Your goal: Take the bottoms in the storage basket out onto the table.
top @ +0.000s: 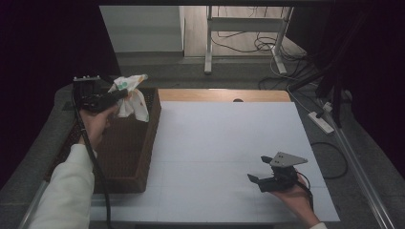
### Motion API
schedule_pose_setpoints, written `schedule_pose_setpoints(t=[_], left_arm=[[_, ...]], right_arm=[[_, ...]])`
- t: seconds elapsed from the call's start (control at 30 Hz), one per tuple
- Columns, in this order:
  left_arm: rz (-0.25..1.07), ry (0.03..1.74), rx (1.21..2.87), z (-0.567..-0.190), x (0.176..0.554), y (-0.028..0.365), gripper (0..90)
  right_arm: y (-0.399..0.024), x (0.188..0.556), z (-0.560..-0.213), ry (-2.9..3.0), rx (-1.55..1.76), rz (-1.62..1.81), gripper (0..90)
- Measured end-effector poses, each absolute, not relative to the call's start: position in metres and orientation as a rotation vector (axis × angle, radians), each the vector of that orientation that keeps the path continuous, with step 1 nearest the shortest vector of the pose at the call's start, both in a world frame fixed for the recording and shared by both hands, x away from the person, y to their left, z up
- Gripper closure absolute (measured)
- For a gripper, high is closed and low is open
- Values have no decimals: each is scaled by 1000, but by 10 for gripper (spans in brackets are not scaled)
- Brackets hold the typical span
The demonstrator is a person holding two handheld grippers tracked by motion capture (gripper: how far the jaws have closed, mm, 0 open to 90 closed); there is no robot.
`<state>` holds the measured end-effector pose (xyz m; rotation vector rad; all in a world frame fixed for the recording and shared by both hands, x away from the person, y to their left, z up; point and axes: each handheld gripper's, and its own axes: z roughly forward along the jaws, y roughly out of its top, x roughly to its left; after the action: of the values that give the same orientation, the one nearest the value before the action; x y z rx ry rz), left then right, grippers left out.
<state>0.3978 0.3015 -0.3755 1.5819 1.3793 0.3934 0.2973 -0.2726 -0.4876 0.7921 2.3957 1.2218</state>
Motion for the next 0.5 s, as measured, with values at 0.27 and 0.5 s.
schedule_pose_setpoints(t=[0.27, 0.5], left_arm=[[385, 1369, 1566, -375, 395, 303, 776], [373, 1352, 1560, -375, 391, 300, 775]], right_arm=[[-272, 298, -488, 2399, 791, 1216, 147], [-272, 297, -488, 2402, 790, 1212, 147]])
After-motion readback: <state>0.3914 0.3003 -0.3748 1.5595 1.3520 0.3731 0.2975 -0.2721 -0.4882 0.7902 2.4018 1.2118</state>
